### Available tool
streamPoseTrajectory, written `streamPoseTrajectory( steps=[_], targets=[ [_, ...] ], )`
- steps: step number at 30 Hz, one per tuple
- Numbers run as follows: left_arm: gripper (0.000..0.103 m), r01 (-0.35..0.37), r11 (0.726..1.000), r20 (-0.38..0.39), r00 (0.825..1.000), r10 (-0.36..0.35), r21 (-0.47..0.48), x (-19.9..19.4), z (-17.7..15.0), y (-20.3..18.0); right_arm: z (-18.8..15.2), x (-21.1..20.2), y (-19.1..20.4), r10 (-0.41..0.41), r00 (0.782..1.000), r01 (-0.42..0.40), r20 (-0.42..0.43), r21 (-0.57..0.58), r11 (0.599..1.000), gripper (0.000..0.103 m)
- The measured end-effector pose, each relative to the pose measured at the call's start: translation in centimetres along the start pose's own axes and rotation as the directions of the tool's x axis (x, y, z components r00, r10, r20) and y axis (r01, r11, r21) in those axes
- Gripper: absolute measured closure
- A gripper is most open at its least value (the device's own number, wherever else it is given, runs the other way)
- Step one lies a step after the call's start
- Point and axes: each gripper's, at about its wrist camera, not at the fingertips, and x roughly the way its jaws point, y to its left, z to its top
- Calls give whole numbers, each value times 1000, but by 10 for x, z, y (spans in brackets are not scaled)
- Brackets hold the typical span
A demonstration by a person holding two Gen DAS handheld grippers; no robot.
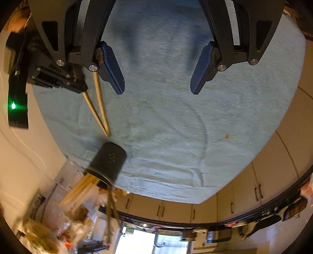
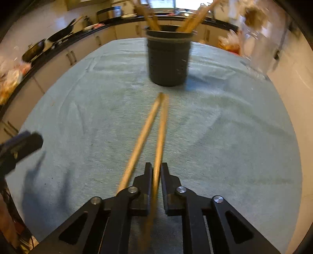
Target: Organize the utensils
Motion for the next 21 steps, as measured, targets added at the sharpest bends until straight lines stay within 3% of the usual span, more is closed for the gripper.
streamPoseTrajectory(
  steps=[6, 10, 13, 14, 16, 18, 21],
  targets=[
    [35, 19, 992, -56, 998, -12, 121, 17, -10, -44, -14, -10, -41, -12, 1000, 15, -29, 99, 995, 95],
    [35, 24, 971, -95, 995, -1, 238, 37, -21, -79, -24, -18, -64, 39, 998, -31, -50, 156, 987, 95],
    [37, 19, 962, -122, 992, 14, 271, 51, -25, -93, -29, -21, -77, 80, 995, -66, -63, 194, 979, 95],
    [42, 18, 962, -126, 992, 17, 271, 53, -25, -95, -31, -22, -80, 92, 994, -77, -64, 207, 975, 95],
    [76, -14, 961, -125, 991, 51, 275, 57, -28, -99, -37, -25, -85, 111, 992, -96, -57, 225, 970, 95],
    [96, -20, 961, -133, 989, 59, 276, 54, -29, -98, -42, -27, -86, 117, 992, -101, -52, 231, 968, 95],
    [96, 21, 972, -191, 981, 25, 234, 47, -31, -88, -47, -31, -85, 123, 991, -108, -52, 232, 967, 95]
  ],
)
